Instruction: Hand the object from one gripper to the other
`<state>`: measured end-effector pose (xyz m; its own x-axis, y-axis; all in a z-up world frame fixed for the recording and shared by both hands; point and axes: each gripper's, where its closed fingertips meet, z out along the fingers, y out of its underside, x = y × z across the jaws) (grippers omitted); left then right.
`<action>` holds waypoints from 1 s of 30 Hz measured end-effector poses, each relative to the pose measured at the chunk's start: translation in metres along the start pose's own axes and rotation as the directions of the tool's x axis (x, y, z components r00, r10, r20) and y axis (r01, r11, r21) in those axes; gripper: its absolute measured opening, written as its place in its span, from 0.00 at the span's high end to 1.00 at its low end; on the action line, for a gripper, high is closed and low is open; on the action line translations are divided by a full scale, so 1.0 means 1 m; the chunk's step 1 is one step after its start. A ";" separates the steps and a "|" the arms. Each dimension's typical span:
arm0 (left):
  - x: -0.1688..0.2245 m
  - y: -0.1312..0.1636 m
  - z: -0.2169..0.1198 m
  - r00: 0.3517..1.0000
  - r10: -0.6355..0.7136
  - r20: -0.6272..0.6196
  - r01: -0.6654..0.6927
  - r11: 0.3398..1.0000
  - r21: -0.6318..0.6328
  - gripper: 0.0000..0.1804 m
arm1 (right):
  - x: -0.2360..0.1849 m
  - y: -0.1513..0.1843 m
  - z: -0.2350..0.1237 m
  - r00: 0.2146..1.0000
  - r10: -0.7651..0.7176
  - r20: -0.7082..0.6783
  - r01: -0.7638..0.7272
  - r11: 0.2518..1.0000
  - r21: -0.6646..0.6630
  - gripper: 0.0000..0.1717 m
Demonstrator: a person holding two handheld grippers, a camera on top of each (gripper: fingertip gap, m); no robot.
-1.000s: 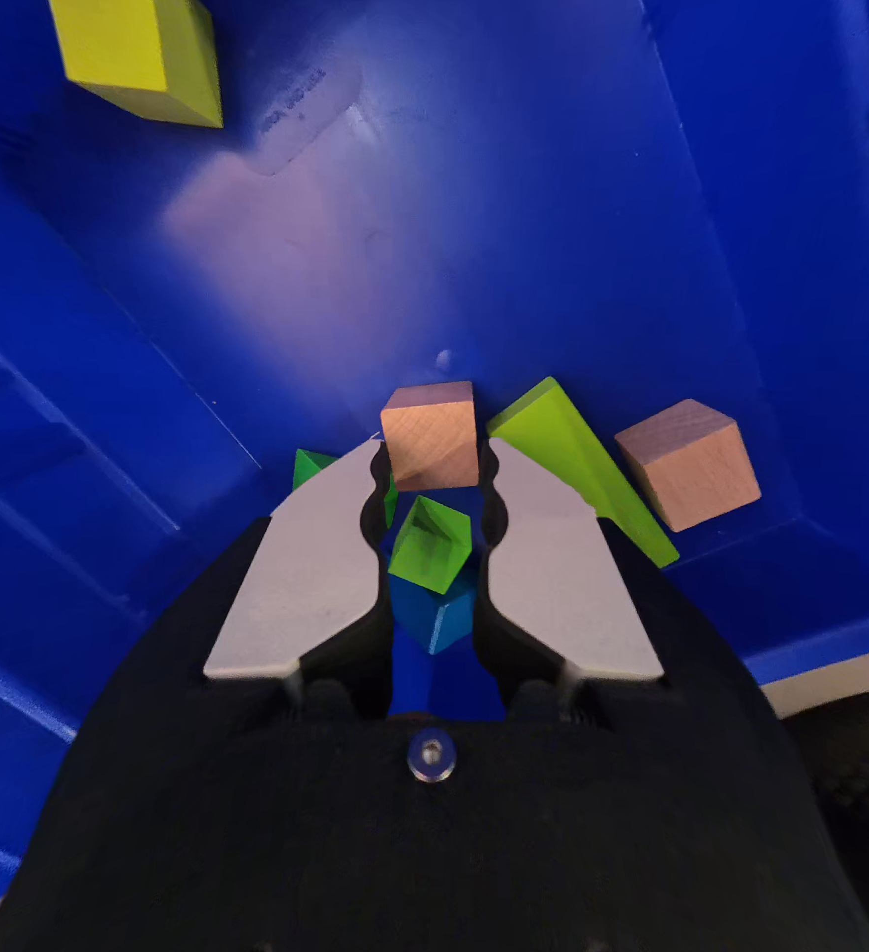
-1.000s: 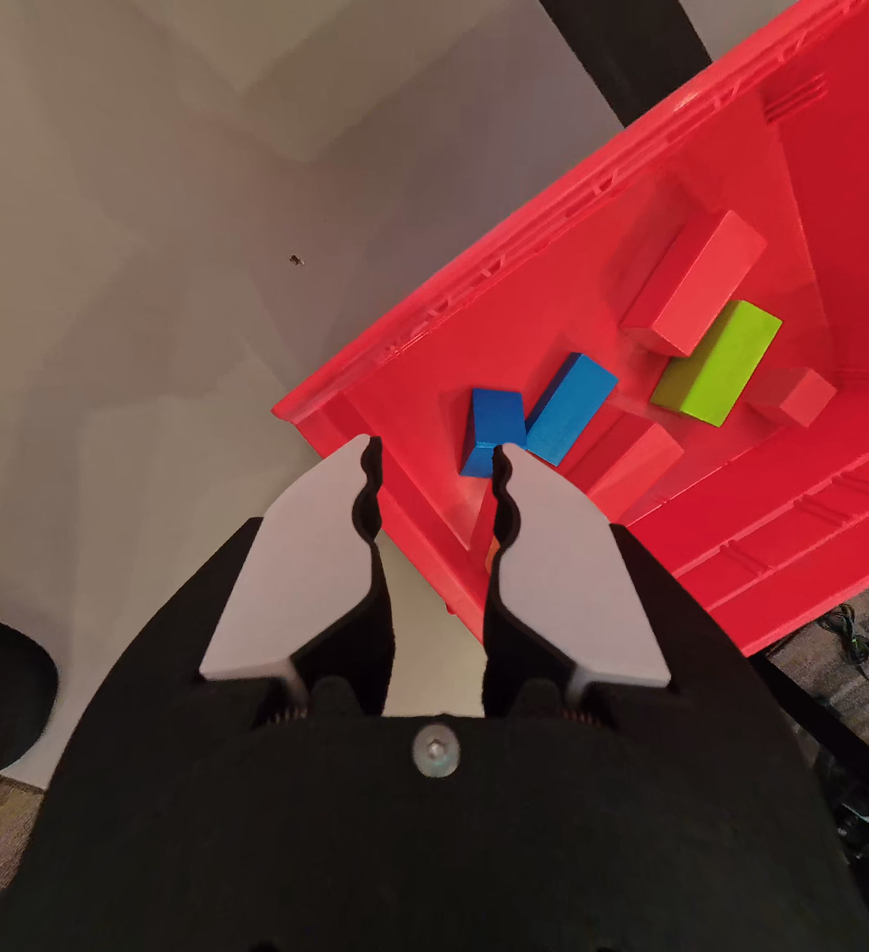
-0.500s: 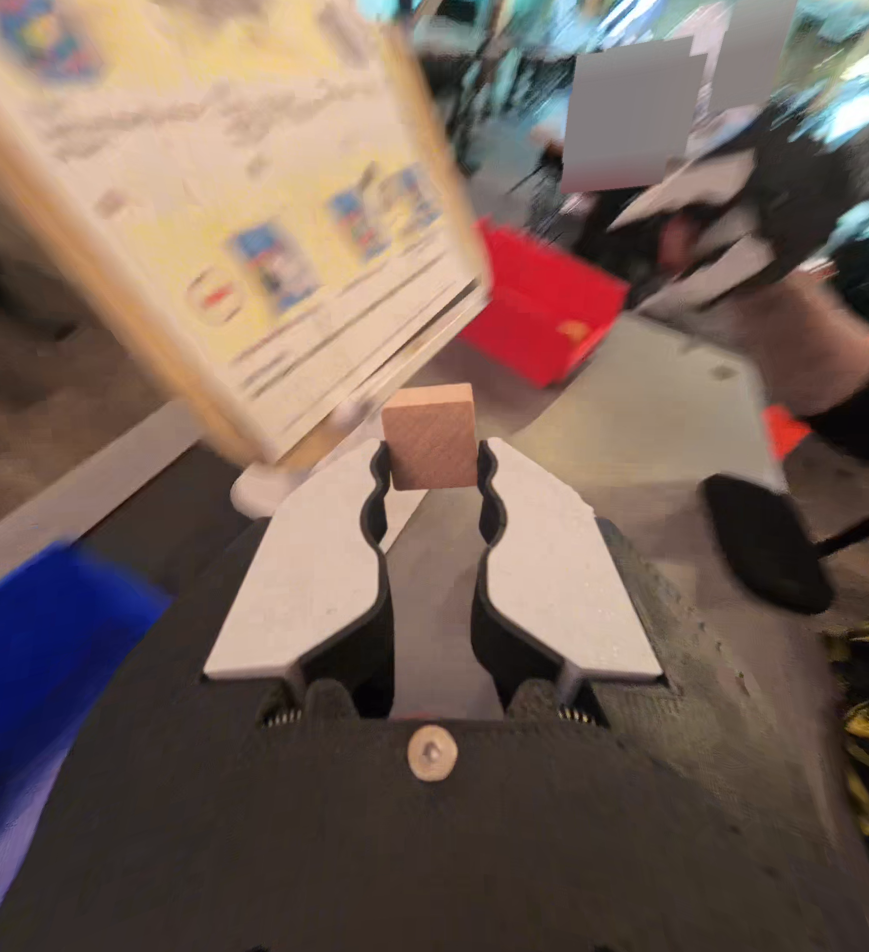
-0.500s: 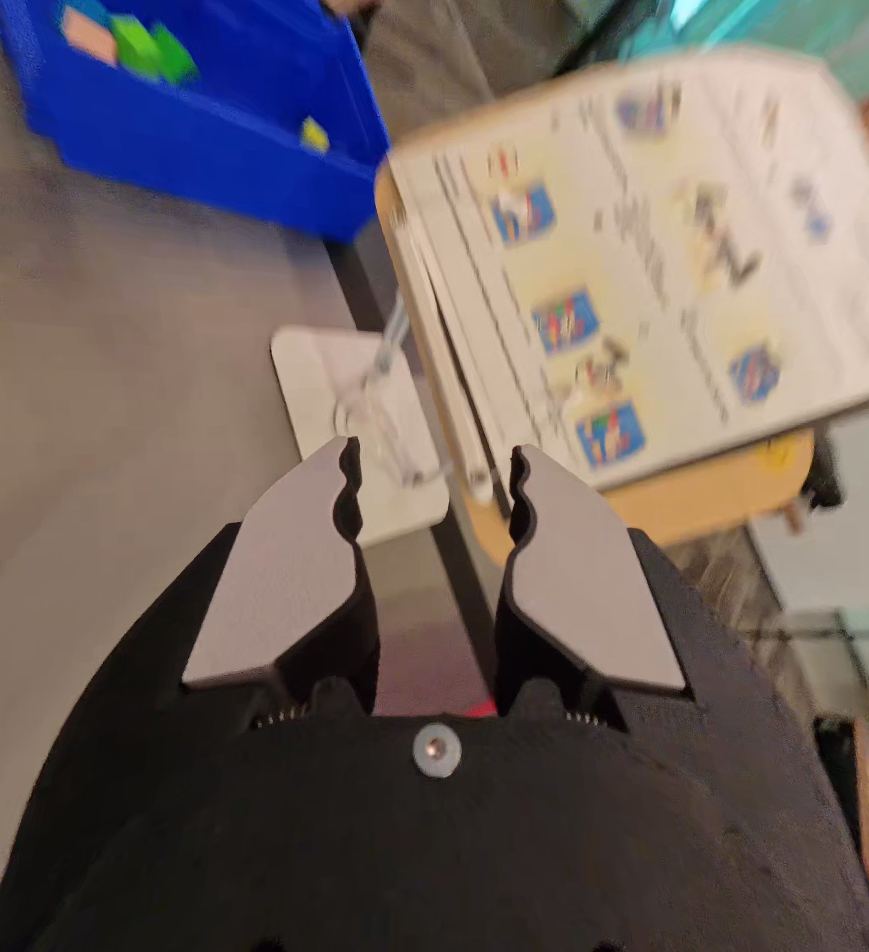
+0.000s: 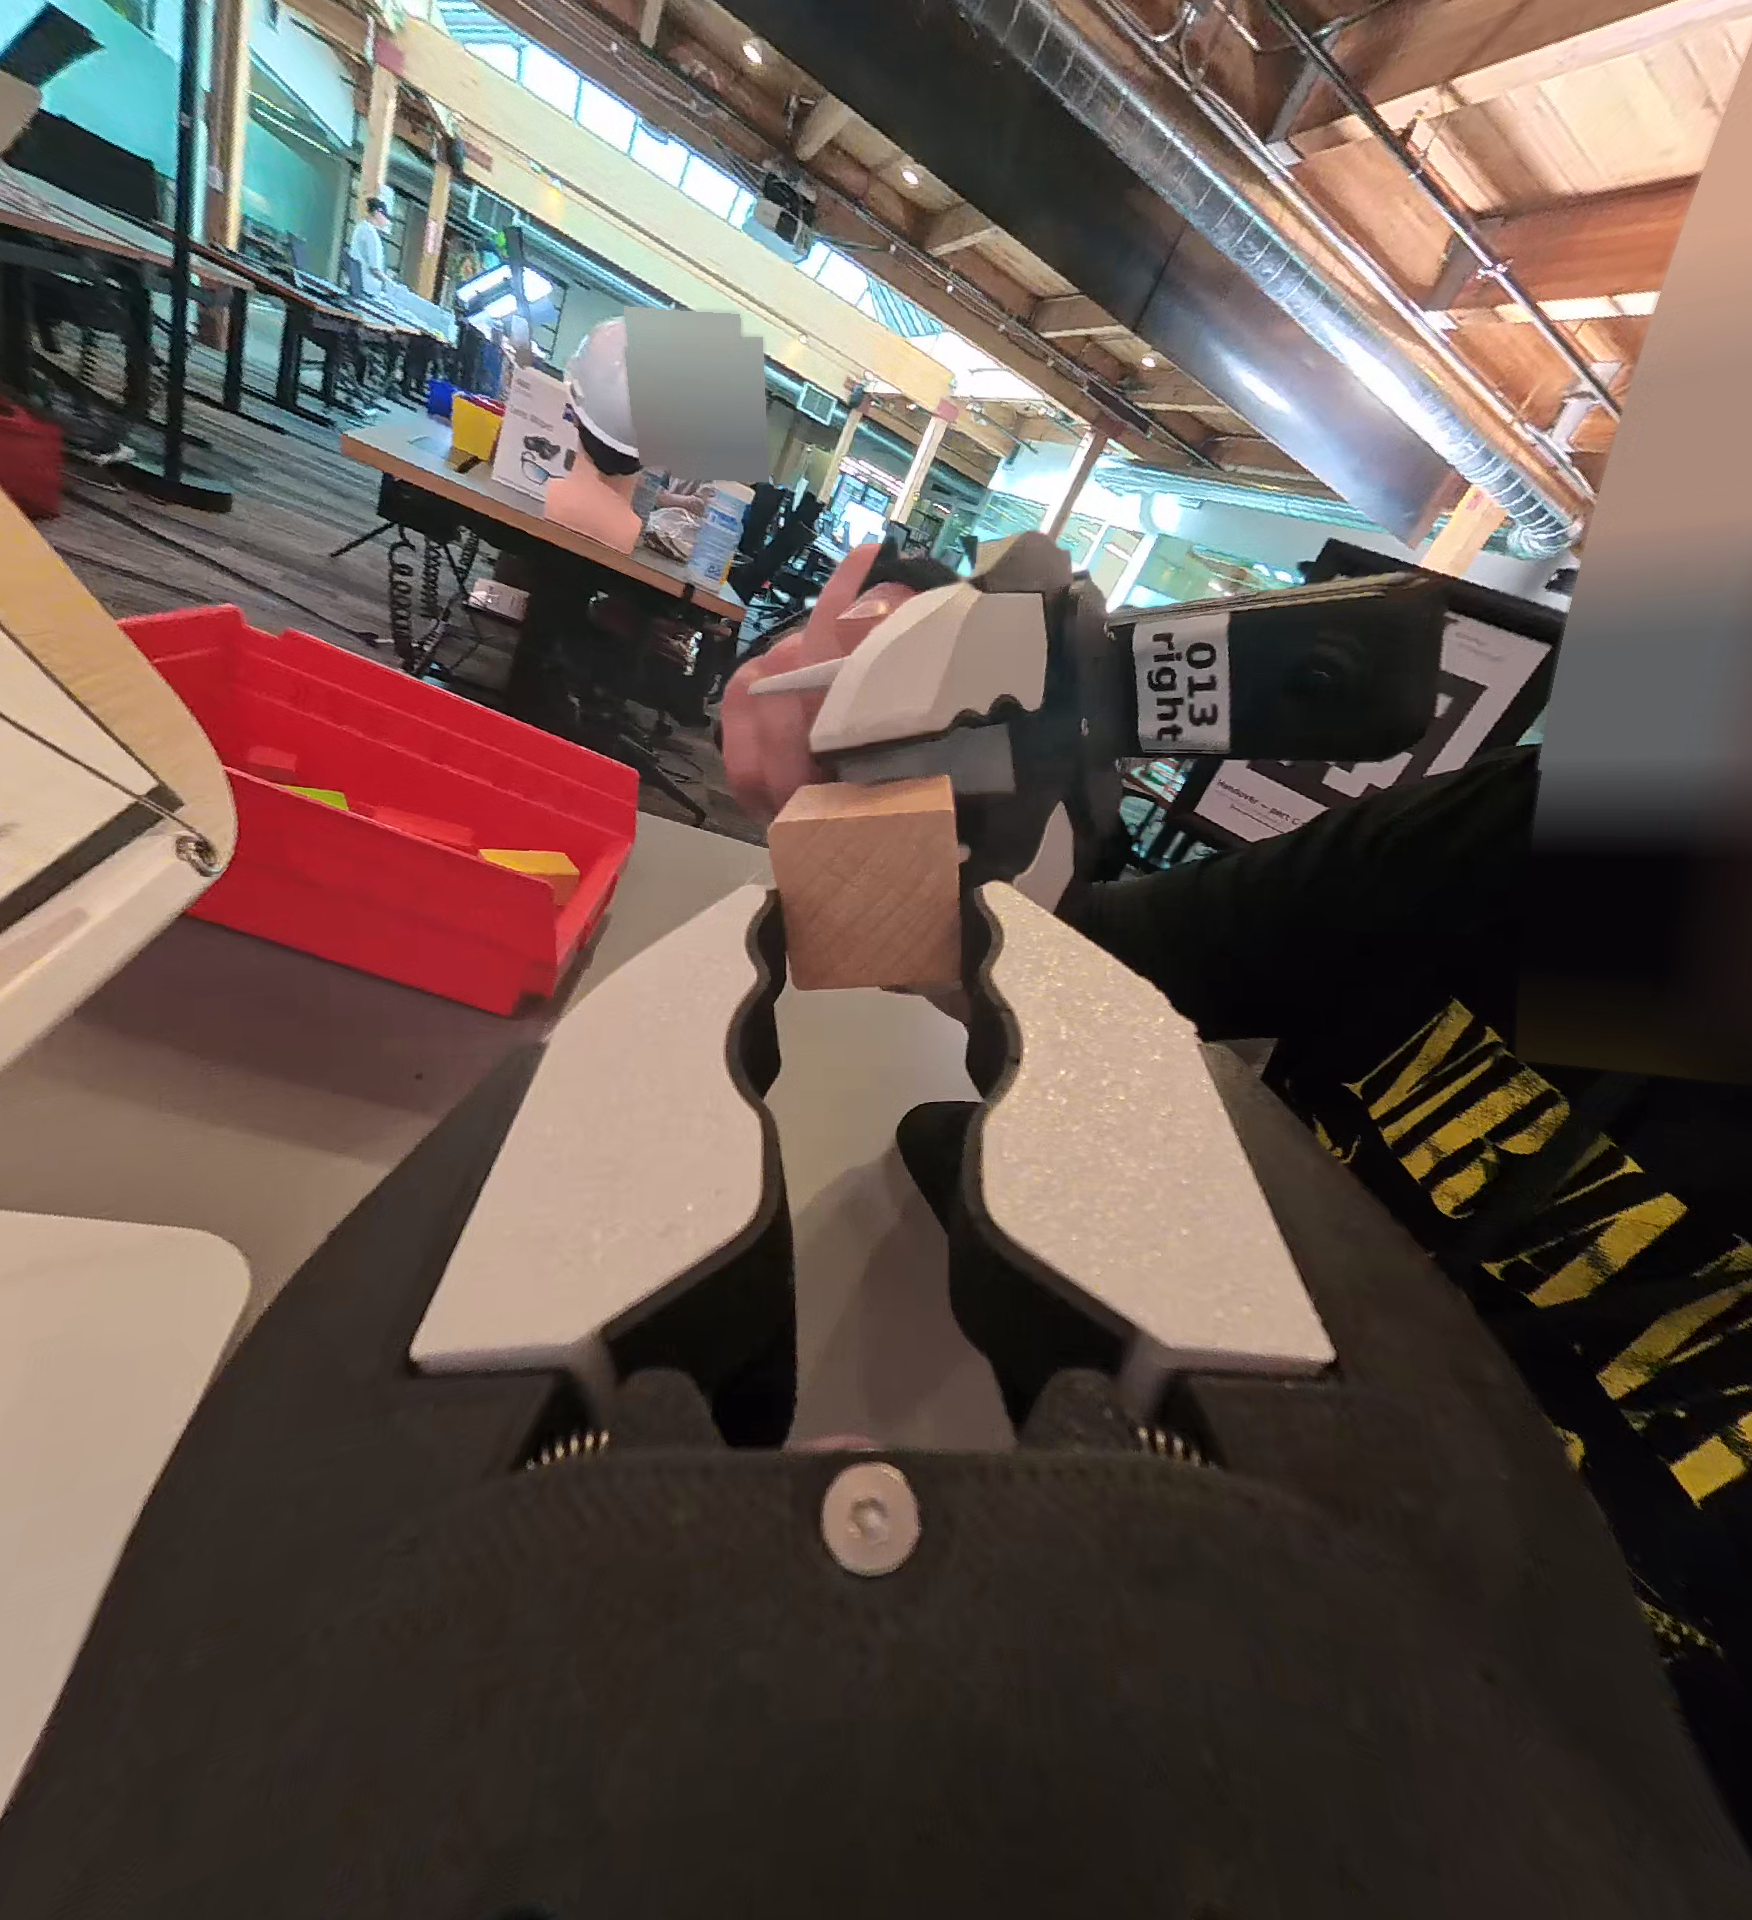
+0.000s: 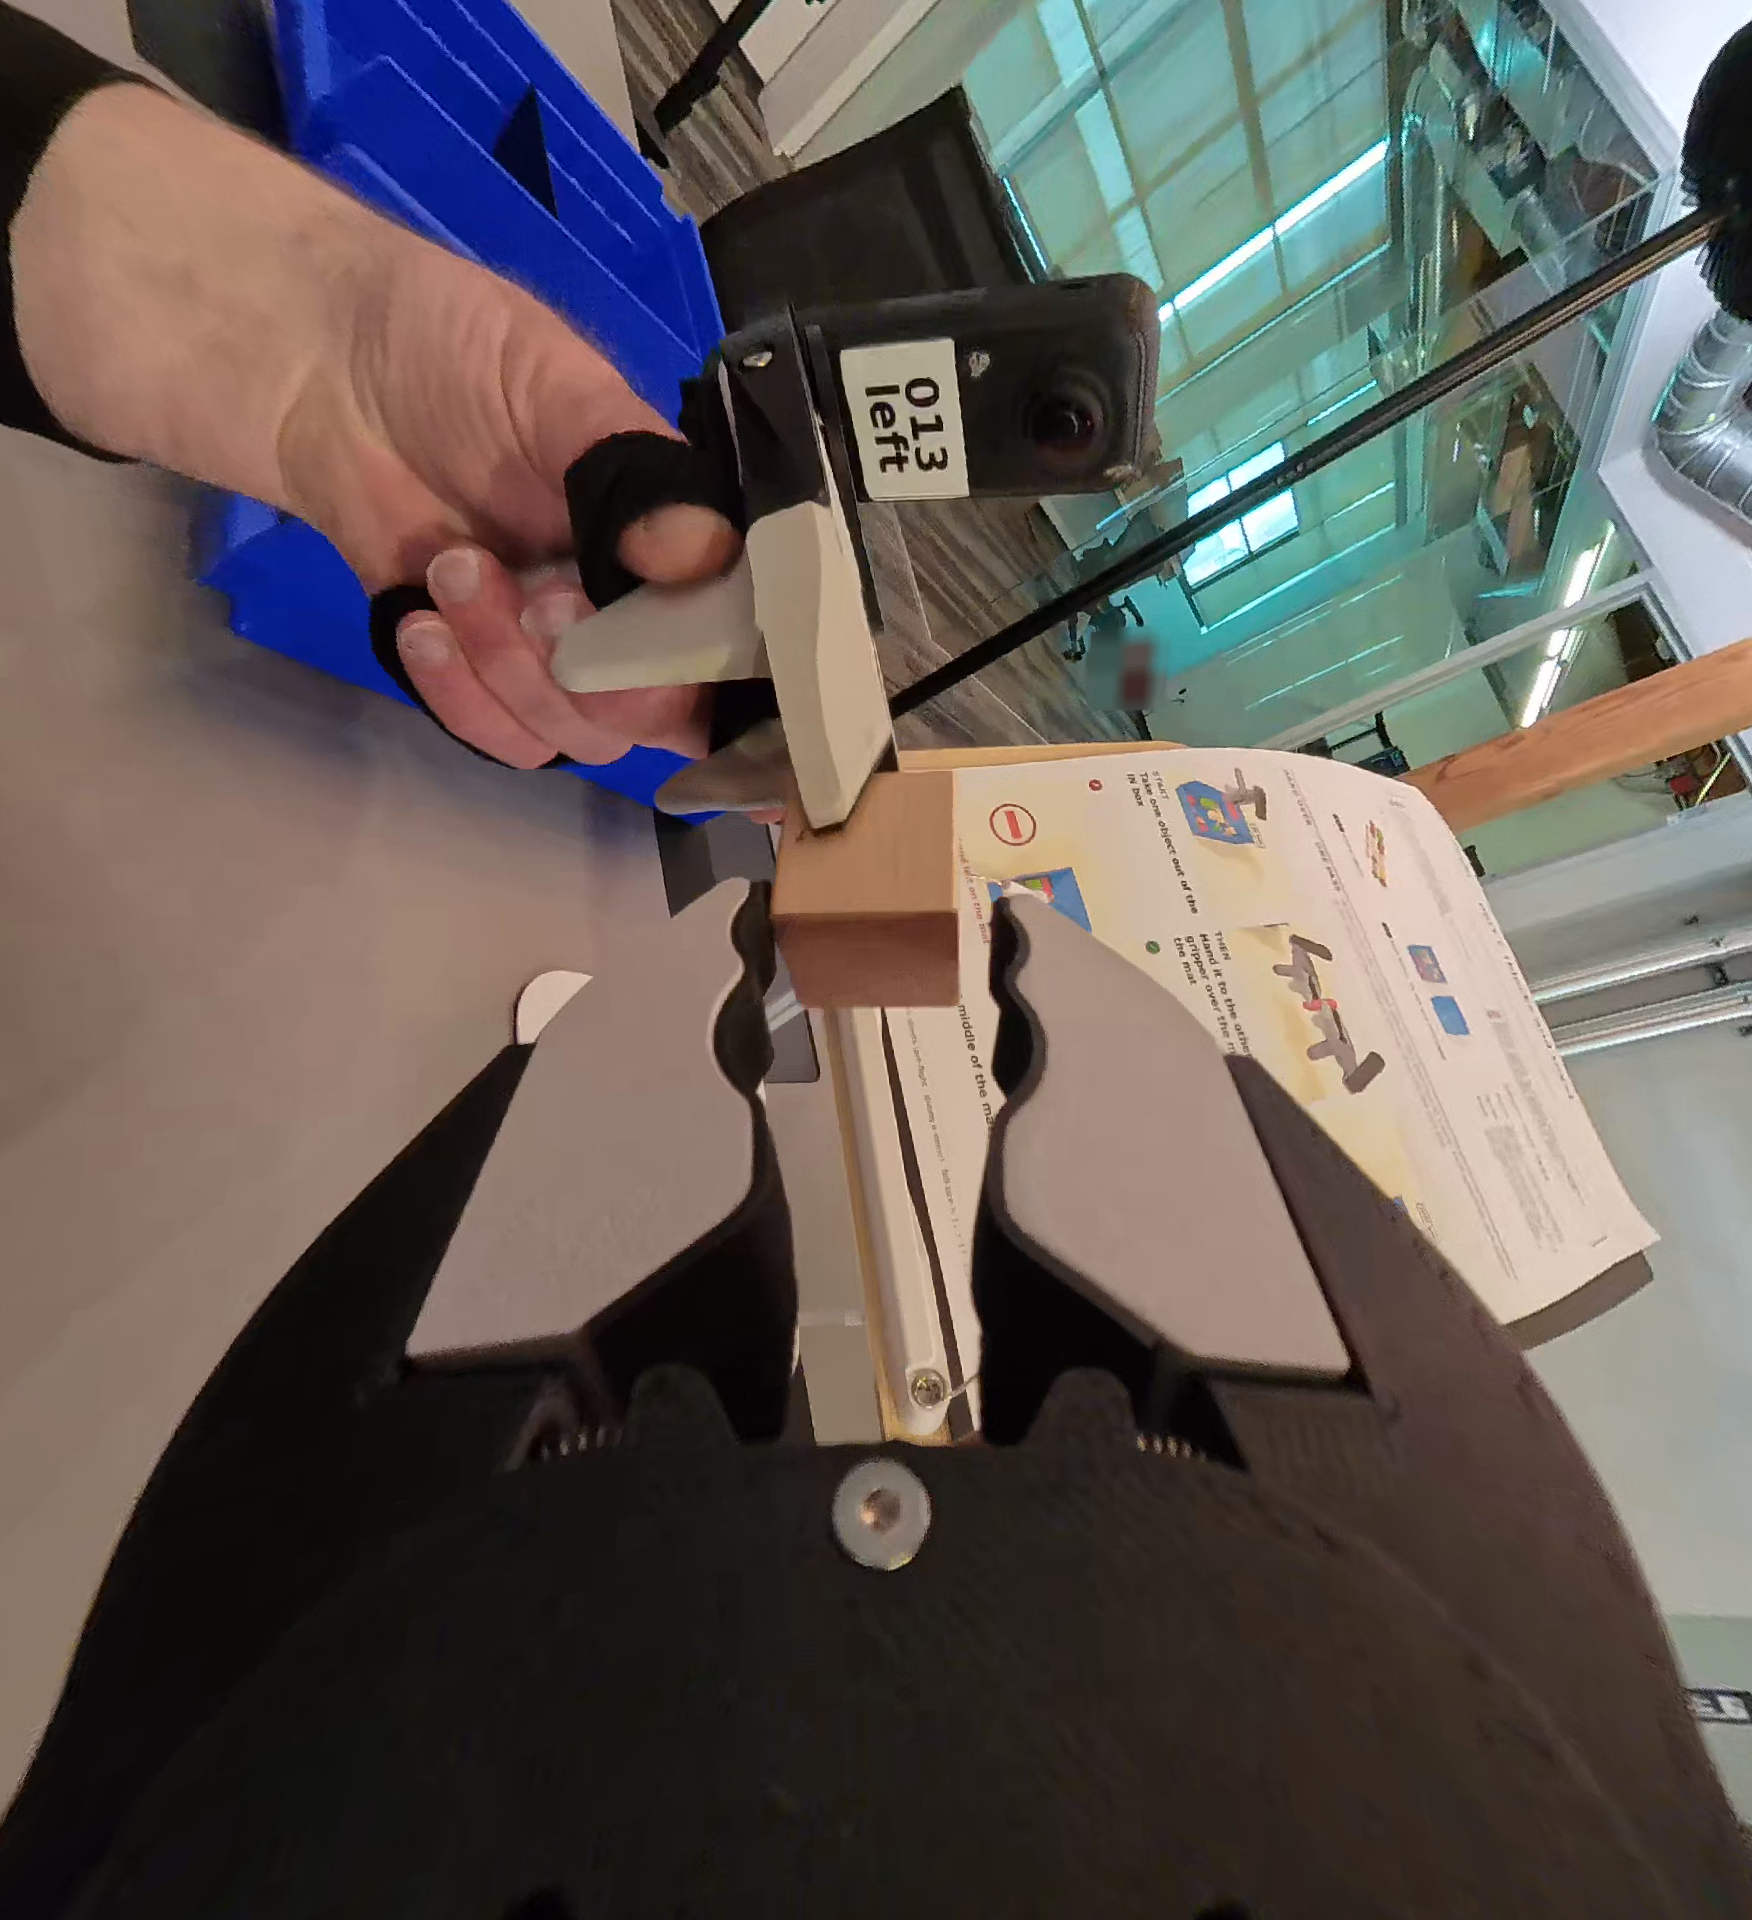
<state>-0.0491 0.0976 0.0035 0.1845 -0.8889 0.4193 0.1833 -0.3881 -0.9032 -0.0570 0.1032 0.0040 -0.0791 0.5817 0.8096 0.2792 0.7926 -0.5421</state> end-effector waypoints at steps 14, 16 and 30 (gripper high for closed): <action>0.003 -0.014 -0.007 1.000 -0.007 -0.004 0.007 0.996 0.084 0.79 | 0.045 0.040 -0.057 0.982 0.190 -0.015 -0.190 0.976 -0.105 0.82; -0.002 -0.020 -0.018 0.998 0.025 0.063 -0.031 0.995 0.095 0.89 | 0.069 0.089 -0.081 0.958 0.285 -0.031 -0.284 0.930 -0.233 0.82; -0.020 -0.021 -0.042 0.976 0.083 0.203 -0.094 0.995 0.045 0.94 | 0.060 0.418 -0.144 0.852 0.524 -0.015 -0.235 0.356 -0.905 0.82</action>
<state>-0.0976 0.1129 0.0105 0.3911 -0.8501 0.3527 0.2082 -0.2915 -0.9336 0.1931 0.4431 -0.1415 0.0936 0.9077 0.4090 0.9836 -0.0206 -0.1794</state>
